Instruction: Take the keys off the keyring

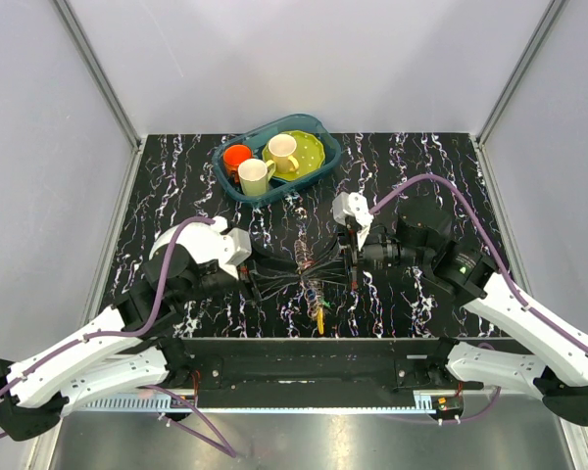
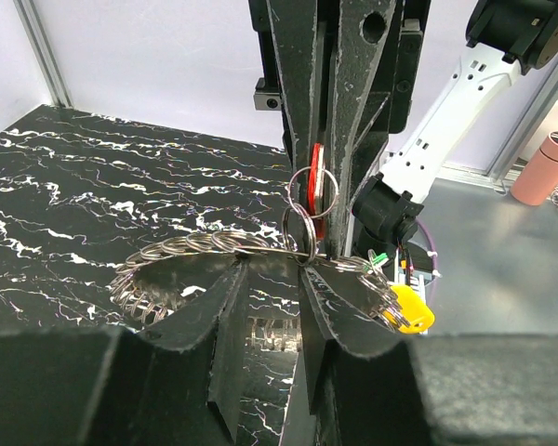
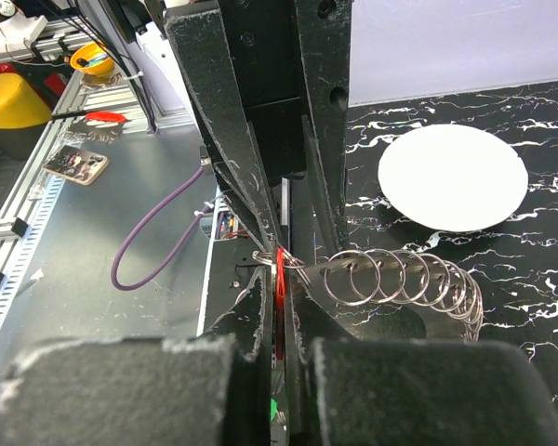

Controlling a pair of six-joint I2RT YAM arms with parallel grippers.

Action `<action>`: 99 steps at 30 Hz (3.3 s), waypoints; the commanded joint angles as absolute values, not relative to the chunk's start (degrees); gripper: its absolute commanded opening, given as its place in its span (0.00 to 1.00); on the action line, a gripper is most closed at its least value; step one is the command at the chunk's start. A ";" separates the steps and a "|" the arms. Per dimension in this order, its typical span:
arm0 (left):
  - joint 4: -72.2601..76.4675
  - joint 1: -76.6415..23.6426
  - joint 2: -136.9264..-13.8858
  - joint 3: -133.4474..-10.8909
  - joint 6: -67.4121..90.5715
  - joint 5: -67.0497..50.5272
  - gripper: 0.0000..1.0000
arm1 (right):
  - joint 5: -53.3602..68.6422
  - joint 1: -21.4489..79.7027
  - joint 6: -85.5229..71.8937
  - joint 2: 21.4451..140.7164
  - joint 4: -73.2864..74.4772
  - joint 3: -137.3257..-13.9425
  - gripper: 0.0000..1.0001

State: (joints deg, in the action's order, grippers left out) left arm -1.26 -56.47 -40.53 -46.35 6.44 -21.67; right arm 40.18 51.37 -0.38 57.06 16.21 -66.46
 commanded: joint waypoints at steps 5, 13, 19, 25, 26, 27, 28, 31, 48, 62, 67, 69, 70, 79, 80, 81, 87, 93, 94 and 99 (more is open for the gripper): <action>4.92 -56.78 -39.73 -48.25 6.42 -21.01 0.31 | 40.08 51.59 -3.34 57.57 10.46 -65.39 0.00; 5.27 -56.78 -39.90 -48.25 6.68 -20.92 0.38 | 39.82 51.59 -4.75 57.48 9.58 -64.69 0.00; 5.45 -56.78 -39.46 -48.08 6.85 -20.30 0.43 | 39.64 51.59 -4.92 57.04 9.67 -64.34 0.00; 5.62 -56.78 -39.02 -47.90 6.68 -19.86 0.43 | 40.17 51.50 -5.01 57.04 10.02 -64.16 0.00; 5.62 -56.78 -38.94 -47.90 6.68 -19.78 0.43 | 40.25 51.59 -5.10 57.04 10.28 -64.33 0.00; 5.63 -56.78 -39.02 -47.99 6.59 -19.86 0.42 | 40.43 51.50 -5.10 57.04 10.20 -64.34 0.00; 5.54 -56.78 -39.02 -47.99 6.59 -19.86 0.41 | 40.60 51.68 -5.01 56.95 10.46 -64.42 0.00; 5.80 -56.78 -39.29 -48.25 6.68 -20.30 0.38 | 40.60 51.59 -4.92 56.87 10.63 -64.51 0.00; 6.15 -56.78 -38.94 -48.16 7.29 -20.65 0.36 | 41.13 51.59 -5.10 56.87 10.90 -63.63 0.00; 4.66 -56.78 -37.71 -47.55 6.86 -20.39 0.35 | 41.48 51.59 -5.01 56.16 11.16 -64.69 0.00; 3.78 -56.78 -37.35 -47.64 6.68 -20.22 0.41 | 41.05 51.59 -4.92 56.16 11.16 -64.42 0.00; 3.43 -56.78 -37.27 -47.64 6.50 -19.95 0.41 | 40.96 51.59 -4.92 56.25 11.16 -64.69 0.00; 3.34 -56.78 -37.44 -47.72 6.50 -19.95 0.40 | 41.04 51.59 -4.92 56.16 11.16 -64.86 0.00; 3.34 -56.78 -38.85 -48.08 6.50 -19.78 0.34 | 41.66 51.59 -5.10 56.51 10.72 -65.04 0.00; 3.34 -56.78 -39.02 -47.99 6.50 -19.60 0.34 | 41.83 51.59 -5.27 56.69 10.64 -65.04 0.00; 3.34 -56.78 -39.11 -48.08 6.59 -19.51 0.34 | 42.01 51.59 -5.27 56.69 10.55 -64.95 0.00; 2.73 -56.86 -39.81 -48.87 6.86 -18.19 0.33 | 42.36 51.59 -5.19 56.69 10.55 -64.16 0.00; 2.37 -56.78 -39.03 -48.60 6.94 -17.32 0.36 | 42.28 51.59 -4.83 56.34 10.63 -64.25 0.00; 2.20 -56.78 -38.76 -48.52 6.86 -17.05 0.36 | 42.19 51.68 -4.92 56.34 10.55 -64.16 0.00; 0.18 -56.78 -37.09 -48.78 5.63 -15.03 0.39 | 42.28 51.50 -4.92 55.99 10.55 -64.16 0.00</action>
